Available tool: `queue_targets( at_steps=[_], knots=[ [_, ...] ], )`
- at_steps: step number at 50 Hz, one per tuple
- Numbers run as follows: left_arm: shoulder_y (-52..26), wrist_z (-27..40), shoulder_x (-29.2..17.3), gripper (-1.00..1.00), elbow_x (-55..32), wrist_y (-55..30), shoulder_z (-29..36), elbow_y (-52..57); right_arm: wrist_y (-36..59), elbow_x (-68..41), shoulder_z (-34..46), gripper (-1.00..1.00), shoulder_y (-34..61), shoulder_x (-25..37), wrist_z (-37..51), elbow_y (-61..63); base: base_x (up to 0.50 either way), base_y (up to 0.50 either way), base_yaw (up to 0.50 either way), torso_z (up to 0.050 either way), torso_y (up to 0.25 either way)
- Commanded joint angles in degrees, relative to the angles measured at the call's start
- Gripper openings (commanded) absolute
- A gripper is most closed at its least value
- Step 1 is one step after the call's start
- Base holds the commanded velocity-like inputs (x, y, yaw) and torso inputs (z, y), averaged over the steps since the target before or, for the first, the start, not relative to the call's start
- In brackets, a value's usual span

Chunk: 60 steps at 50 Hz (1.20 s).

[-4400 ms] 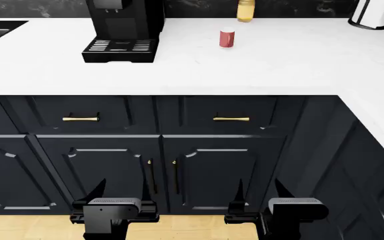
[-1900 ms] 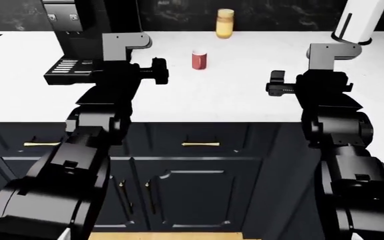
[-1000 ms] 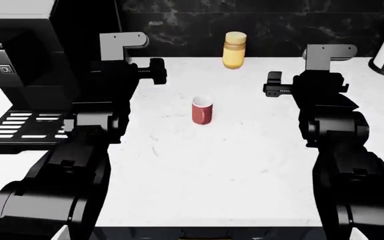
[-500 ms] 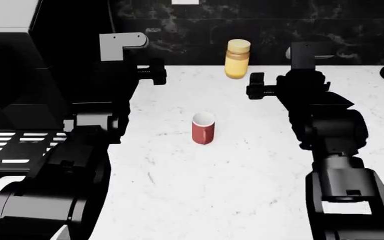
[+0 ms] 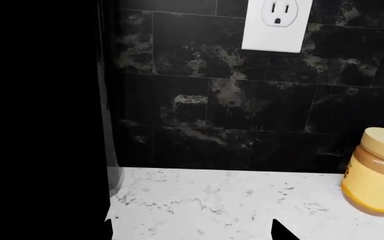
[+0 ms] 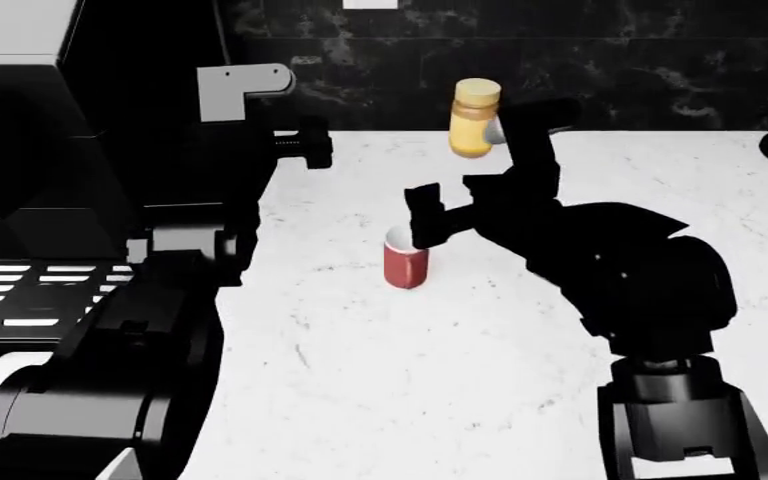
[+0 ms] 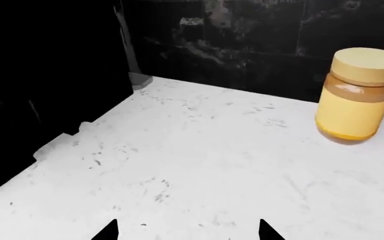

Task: A wet mug is on the counter and needs to be dried. Pick it up and place it upside down in the open cabinet.

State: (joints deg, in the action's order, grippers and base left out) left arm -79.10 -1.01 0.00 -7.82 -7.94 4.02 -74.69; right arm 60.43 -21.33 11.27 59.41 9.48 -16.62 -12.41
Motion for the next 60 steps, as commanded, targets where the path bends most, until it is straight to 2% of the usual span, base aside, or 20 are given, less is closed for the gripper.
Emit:
queue_targets(
  at_steps=[1, 11, 60],
  knots=[
    [0.0, 0.0, -0.2, 1.00, 1.3, -0.1, -1.1, -0.3, 2.2, -3.3, 1.0, 1.00, -0.5, 0.6, -4.7, 2.3, 0.00, 0.00, 0.00, 0.000, 0.000],
    [0.3, 0.0, -0.2, 1.00, 2.0, -0.1, -1.8, -0.3, 3.5, -4.7, 2.7, 1.00, 0.3, 1.5, -7.3, 1.8, 0.00, 0.00, 0.00, 0.000, 0.000],
    [0.4, 0.5, -0.1, 1.00, 0.2, 0.0, 0.1, -0.3, 13.7, -6.7, 7.9, 1.00, 4.2, 2.9, -8.1, -1.0, 0.00, 0.00, 0.00, 0.000, 0.000]
  ],
)
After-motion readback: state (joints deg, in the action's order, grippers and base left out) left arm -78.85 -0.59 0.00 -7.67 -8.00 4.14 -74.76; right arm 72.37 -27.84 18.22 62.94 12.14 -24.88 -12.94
